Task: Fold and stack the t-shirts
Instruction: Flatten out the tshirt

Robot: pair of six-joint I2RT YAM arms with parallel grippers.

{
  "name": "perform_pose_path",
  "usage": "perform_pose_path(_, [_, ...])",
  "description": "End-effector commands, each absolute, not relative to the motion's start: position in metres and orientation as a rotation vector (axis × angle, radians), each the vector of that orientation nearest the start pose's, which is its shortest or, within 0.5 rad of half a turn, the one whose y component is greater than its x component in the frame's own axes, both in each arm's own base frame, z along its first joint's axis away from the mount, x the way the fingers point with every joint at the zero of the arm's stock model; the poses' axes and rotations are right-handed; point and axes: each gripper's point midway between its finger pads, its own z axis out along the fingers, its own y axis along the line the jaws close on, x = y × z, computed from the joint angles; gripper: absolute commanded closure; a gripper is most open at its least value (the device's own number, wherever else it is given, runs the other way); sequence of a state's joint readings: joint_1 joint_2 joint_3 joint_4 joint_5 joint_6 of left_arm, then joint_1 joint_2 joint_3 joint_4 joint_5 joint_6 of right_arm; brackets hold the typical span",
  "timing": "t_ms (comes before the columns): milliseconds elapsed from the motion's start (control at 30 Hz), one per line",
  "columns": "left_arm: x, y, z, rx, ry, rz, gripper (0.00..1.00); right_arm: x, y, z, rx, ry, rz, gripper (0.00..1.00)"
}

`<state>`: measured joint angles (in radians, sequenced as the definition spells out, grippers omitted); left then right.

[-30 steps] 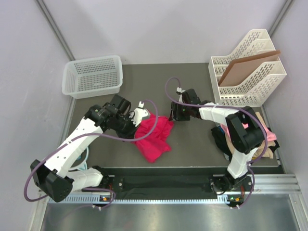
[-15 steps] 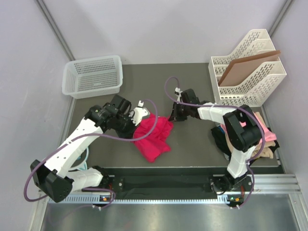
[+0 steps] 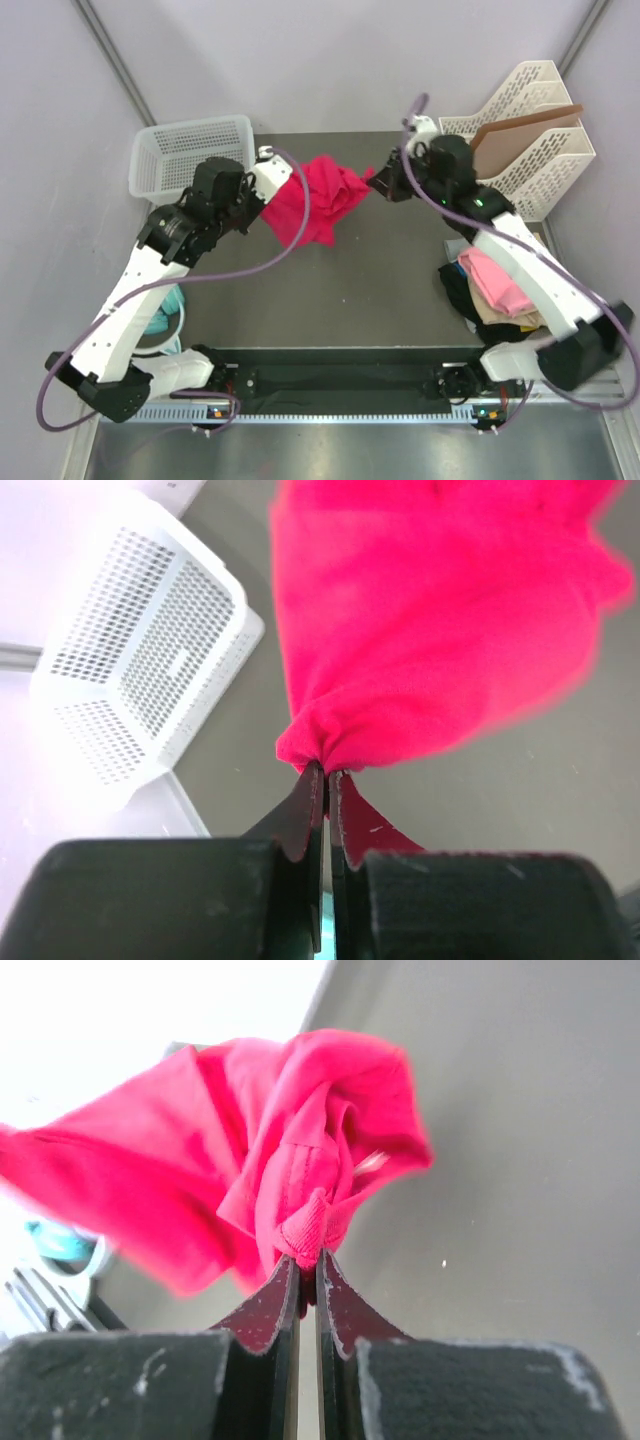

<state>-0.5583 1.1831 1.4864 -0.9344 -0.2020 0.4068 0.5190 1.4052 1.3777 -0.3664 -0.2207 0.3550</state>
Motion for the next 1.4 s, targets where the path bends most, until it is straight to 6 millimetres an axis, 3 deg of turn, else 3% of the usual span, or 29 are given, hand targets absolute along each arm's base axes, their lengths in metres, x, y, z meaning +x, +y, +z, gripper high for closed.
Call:
perform_pose_path(0, [0.256, -0.117, 0.290, 1.053, 2.031, 0.061, 1.00, 0.293, 0.215, 0.258, -0.246, 2.114, 0.693, 1.00])
perform_pose_path(33, [0.243, -0.114, 0.252, 1.125, 2.101, 0.049, 1.00, 0.285, 0.208, 0.244, -0.215, 2.144, 0.678, 1.00])
perform_pose_path(67, [0.232, -0.110, 0.238, 1.151, 2.118, 0.032, 1.00, 0.269, 0.199, 0.206, -0.178, 2.234, 0.660, 1.00])
perform_pose_path(100, [0.225, -0.107, 0.218, 1.197, 2.148, 0.029, 0.99, 0.258, 0.191, 0.198, -0.155, 2.244, 0.656, 1.00])
perform_pose_path(133, [0.211, -0.097, 0.177, 1.261, 2.236, 0.044, 0.98, 0.250, 0.187, 0.183, -0.135, 2.276, 0.646, 1.00])
perform_pose_path(167, [0.204, -0.091, 0.159, 1.297, 2.268, 0.058, 0.98, 0.236, 0.180, 0.150, -0.103, 2.358, 0.629, 1.00])
perform_pose_path(233, [0.189, -0.075, 0.116, 1.373, 2.355, 0.108, 1.00, 0.221, 0.175, 0.126, -0.076, 2.411, 0.631, 1.00])
perform_pose_path(267, [0.183, -0.072, 0.103, 1.399, 2.388, 0.113, 1.00, 0.211, 0.172, 0.102, -0.053, 2.469, 0.618, 1.00])
perform_pose_path(367, [0.178, -0.064, 0.076, 1.456, 2.441, 0.152, 1.00, 0.196, 0.166, 0.067, -0.057, 2.583, 0.535, 1.00])
perform_pose_path(533, [0.203, -0.056, 0.079, 1.457, 2.377, 0.303, 1.00, 0.194, 0.161, 0.055, -0.095, 2.648, 0.436, 1.00])
perform_pose_path(633, [0.219, -0.058, 0.091, 1.439, 2.318, 0.351, 1.00, 0.193, 0.159, 0.056, -0.165, 2.684, 0.376, 0.73])
perform_pose_path(667, [0.223, -0.057, 0.095, 1.438, 2.302, 0.368, 0.99, 0.201, 0.161, 0.063, -0.196, 2.670, 0.361, 0.58])
perform_pose_path(767, [0.235, -0.067, 0.111, 1.383, 2.280, 0.340, 0.89, 0.232, 0.162, 0.081, -0.207, 2.595, 0.272, 0.36])
perform_pose_path(867, [0.236, -0.077, 0.123, 1.365, 2.312, 0.266, 0.73, 0.260, 0.181, 0.090, -0.226, 2.557, 0.286, 0.36])
perform_pose_path(900, [0.235, -0.084, 0.128, 1.364, 2.311, 0.218, 0.62, 0.266, 0.187, 0.088, -0.229, 2.556, 0.300, 0.38])
perform_pose_path(967, [0.230, -0.084, 0.126, 1.370, 2.339, 0.197, 0.55, 0.279, 0.205, 0.078, -0.255, 2.553, 0.354, 0.43])
perform_pose_path(1000, [0.229, -0.083, 0.123, 1.366, 2.350, 0.203, 0.46, 0.283, 0.210, 0.074, -0.262, 2.554, 0.367, 0.45])
perform_pose_path(1167, [0.223, -0.081, 0.119, 1.347, 2.355, 0.188, 0.39, 0.301, 0.236, 0.046, -0.326, 2.579, 0.437, 0.53])
perform_pose_path(1367, [0.206, -0.087, 0.106, 1.357, 2.416, 0.079, 0.40, 0.312, 0.256, 0.035, -0.360, 2.590, 0.501, 0.53])
